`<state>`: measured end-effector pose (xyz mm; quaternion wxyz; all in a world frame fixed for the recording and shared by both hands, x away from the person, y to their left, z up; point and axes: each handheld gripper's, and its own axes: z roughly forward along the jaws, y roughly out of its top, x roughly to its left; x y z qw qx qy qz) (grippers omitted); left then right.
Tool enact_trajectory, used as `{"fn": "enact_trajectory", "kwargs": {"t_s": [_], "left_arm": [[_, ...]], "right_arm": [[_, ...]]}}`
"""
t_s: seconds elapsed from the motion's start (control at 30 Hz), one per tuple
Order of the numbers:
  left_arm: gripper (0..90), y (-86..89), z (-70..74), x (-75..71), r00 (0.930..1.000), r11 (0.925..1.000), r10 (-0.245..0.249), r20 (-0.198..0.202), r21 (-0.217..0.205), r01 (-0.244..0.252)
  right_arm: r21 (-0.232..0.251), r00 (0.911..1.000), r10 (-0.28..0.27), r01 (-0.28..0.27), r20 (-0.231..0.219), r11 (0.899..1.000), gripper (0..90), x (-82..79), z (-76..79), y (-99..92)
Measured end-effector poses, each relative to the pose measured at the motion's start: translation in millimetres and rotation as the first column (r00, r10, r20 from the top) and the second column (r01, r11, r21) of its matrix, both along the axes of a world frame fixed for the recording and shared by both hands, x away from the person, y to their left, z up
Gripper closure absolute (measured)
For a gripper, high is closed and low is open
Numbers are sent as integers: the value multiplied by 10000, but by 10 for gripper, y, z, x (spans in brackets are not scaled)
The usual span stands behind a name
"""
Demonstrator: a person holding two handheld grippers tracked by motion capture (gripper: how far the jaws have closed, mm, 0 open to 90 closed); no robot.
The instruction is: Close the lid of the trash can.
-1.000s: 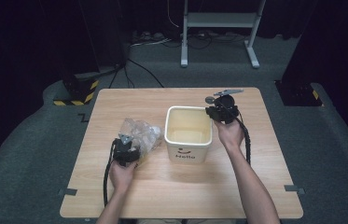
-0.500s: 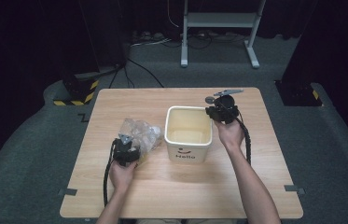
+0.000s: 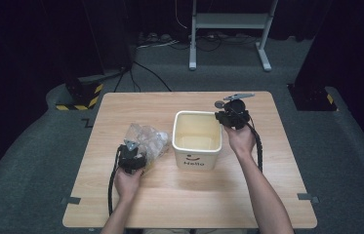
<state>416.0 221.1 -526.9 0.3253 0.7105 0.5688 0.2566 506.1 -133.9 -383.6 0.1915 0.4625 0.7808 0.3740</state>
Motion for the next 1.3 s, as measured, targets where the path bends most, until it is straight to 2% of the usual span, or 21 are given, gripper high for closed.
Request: {"fn": "enact_trajectory", "kwargs": {"t_s": [0.77, 1.3], "left_arm": [[346, 1, 1, 0, 10000, 10000, -8, -8, 17, 8], [345, 1, 0, 1, 10000, 10000, -3, 8, 15, 3]], "right_arm": [[-143, 9999, 49, -50, -94, 9999, 721, 17, -35, 33], [-76, 9997, -60, 59, -220, 10000, 582, 42, -100, 15]]}}
